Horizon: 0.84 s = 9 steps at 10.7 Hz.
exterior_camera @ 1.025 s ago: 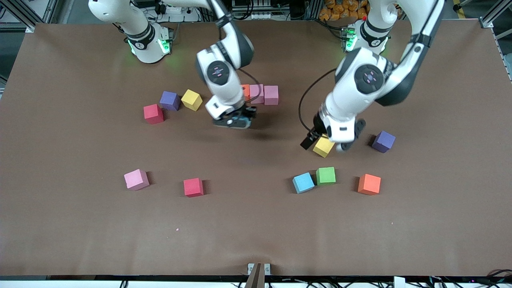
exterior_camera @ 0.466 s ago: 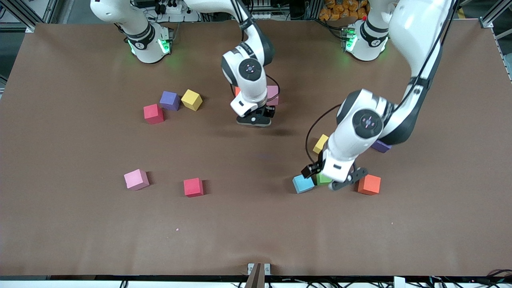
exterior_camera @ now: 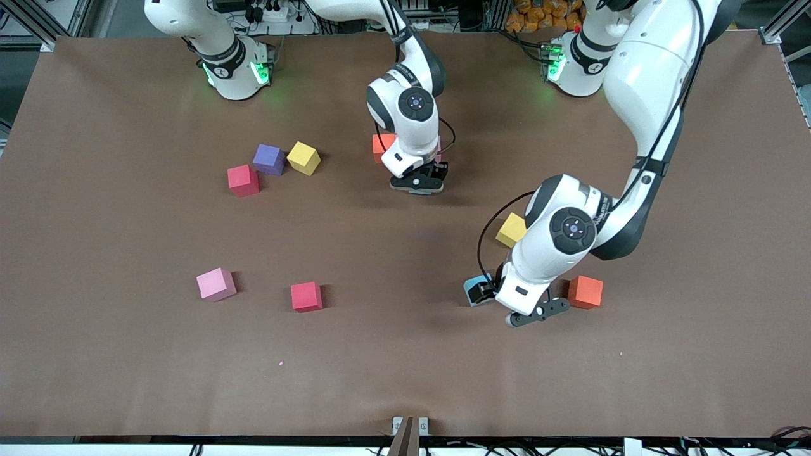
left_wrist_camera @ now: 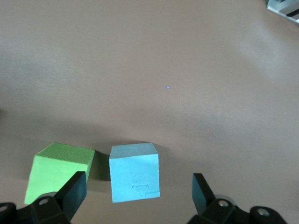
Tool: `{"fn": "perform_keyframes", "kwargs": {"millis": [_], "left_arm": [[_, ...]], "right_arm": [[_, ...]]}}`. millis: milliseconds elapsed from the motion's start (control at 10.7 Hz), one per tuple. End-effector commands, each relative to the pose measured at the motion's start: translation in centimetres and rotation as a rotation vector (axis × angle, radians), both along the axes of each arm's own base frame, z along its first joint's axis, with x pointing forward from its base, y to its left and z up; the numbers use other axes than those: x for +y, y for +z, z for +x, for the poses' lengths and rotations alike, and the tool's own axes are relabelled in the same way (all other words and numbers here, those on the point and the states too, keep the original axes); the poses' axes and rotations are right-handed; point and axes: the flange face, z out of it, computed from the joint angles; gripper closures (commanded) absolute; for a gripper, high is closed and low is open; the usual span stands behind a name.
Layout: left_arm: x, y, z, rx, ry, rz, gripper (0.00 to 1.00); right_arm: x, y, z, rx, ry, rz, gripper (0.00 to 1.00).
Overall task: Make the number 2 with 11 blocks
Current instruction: 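Grasp another cyan block with the left gripper while the right gripper carries cyan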
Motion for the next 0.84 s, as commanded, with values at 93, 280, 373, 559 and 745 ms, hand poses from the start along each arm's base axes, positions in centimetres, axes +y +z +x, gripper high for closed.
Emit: {"fn": "perform_keyframes", "kwargs": {"millis": [93, 280, 373, 559, 745], "left_arm": [[-2.4, -4.0, -0.7, -0.002, -0.029, 0.124, 0.0], [-1.9, -4.8, -0.6, 0.009, -0.013, 0.134, 0.0], [-2.0, -4.9, -0.6, 0.01, -0.015, 0.134, 0.0], [-1.9, -5.8, -0.7, 0.021, -0.013, 0.136, 0.0], [-2.0, -7.0, -0.9, 0.034, -0.015, 0.14, 0.0]], "right_arm": [[1.9, 0.0, -1.8, -0.016, -0.017, -0.006, 0.75], [2.2, 0.0, -2.2, -0.017, -0.023, -0.006, 0.75], [2.2, -0.2, -2.4, -0.019, -0.017, -0.011, 0.75], [2.3, -0.6, -3.1, -0.016, -0.008, -0.021, 0.75], [2.5, -1.0, -3.5, -0.015, -0.003, -0.027, 0.75]]}}
